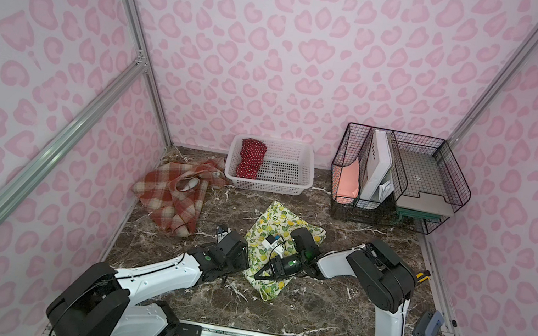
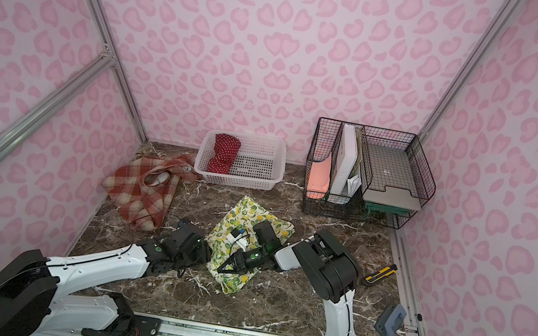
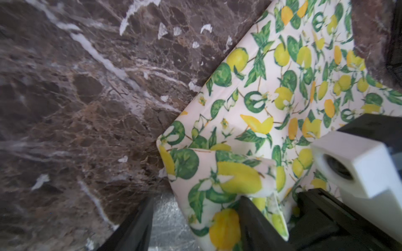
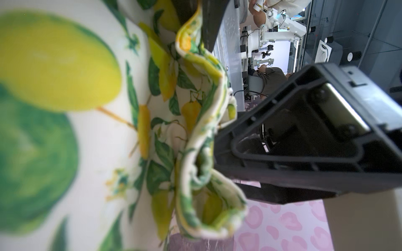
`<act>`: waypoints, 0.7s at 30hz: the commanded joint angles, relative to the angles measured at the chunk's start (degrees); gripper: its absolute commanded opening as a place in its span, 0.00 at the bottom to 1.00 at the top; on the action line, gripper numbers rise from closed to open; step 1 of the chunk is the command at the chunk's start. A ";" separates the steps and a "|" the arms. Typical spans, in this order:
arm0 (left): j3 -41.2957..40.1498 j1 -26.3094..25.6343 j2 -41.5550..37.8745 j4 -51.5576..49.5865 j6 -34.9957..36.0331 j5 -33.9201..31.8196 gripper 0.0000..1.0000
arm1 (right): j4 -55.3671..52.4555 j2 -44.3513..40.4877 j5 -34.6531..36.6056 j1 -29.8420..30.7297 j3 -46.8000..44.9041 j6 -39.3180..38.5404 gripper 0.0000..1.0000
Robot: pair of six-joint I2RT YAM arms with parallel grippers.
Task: Roll up the skirts
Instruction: Roll the skirt at the center of the board.
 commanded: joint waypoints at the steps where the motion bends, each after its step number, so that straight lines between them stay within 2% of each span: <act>1: 0.63 -0.06 3.94 3.74 1.21 1.29 0.66 | 1.64 -0.36 -0.11 -0.06 -0.34 1.20 0.00; 15: 2.97 -0.08 16.07 3.01 2.45 2.14 0.64 | 5.33 -0.97 -1.76 -3.26 -2.14 4.18 0.00; 19: 2.30 -0.05 16.73 4.01 2.86 1.12 0.50 | 5.95 -1.57 -1.87 -3.58 -2.60 4.58 0.00; 21: 3.88 -0.09 17.48 2.82 3.07 0.45 0.37 | 6.35 -1.87 -1.87 -3.50 -2.90 5.04 0.00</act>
